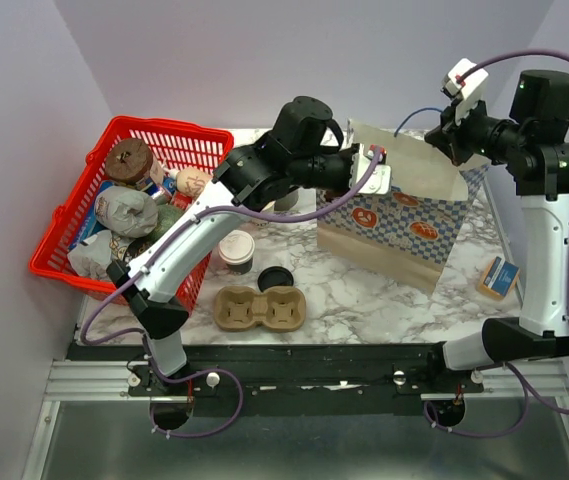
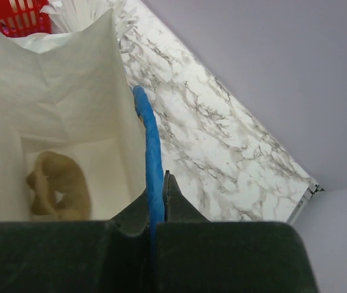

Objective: Pack the takeout coffee

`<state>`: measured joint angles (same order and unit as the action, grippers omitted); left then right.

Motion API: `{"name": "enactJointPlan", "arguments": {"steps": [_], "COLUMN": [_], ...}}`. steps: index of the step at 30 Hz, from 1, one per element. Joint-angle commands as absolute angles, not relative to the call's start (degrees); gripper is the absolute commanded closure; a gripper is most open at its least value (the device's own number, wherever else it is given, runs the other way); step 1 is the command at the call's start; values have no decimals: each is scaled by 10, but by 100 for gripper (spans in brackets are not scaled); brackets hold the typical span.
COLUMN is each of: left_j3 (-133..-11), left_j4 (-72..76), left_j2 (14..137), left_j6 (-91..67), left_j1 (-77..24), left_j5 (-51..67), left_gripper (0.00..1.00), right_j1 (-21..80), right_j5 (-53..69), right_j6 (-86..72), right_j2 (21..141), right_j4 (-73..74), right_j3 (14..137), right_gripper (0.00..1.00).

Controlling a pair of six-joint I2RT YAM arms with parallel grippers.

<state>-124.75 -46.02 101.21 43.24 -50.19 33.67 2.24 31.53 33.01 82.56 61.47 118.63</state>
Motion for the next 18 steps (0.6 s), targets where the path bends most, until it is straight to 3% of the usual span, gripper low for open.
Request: {"name": "enactJointPlan", "arguments": {"steps": [1, 2, 3, 4, 5, 6, 7, 8, 18], "left_j3": [-1253, -1243, -1231, -1204, -1186, -1168, -1129, -1110, -1035], "left_j4": [-461, -462, -464, -467, -468, -471, -466, -460, -441], "left_j2": [998, 998, 996, 994, 985, 979, 971, 950, 887], "left_j6": [428, 427, 427, 427, 425, 425, 419, 416, 449], "left_j1": [-509, -510, -511, -511, -512, -512, -513, -515, -518], "left_j5": [346, 338, 336, 336, 337, 343, 342, 341, 335], "left_gripper": [100, 100, 75, 57, 43, 11, 1, 1, 1], "right_j1": [19, 20, 19, 20, 19, 20, 19, 20, 19], "right_j5": [326, 323, 319, 316, 310, 312, 315, 320, 359], "right_j6": [323, 326, 332, 328, 321, 314, 310, 307, 341], "right_j2": [817, 810, 803, 792, 774, 766, 761, 756, 729], "right_j4": [639, 635, 619, 607, 596, 590, 591, 593, 649], "right_j3": [1153, 1112, 1087, 1056, 1008, 989, 978, 972, 965], "right_gripper": [99, 94, 88, 78, 52, 40, 29, 1, 0]}}
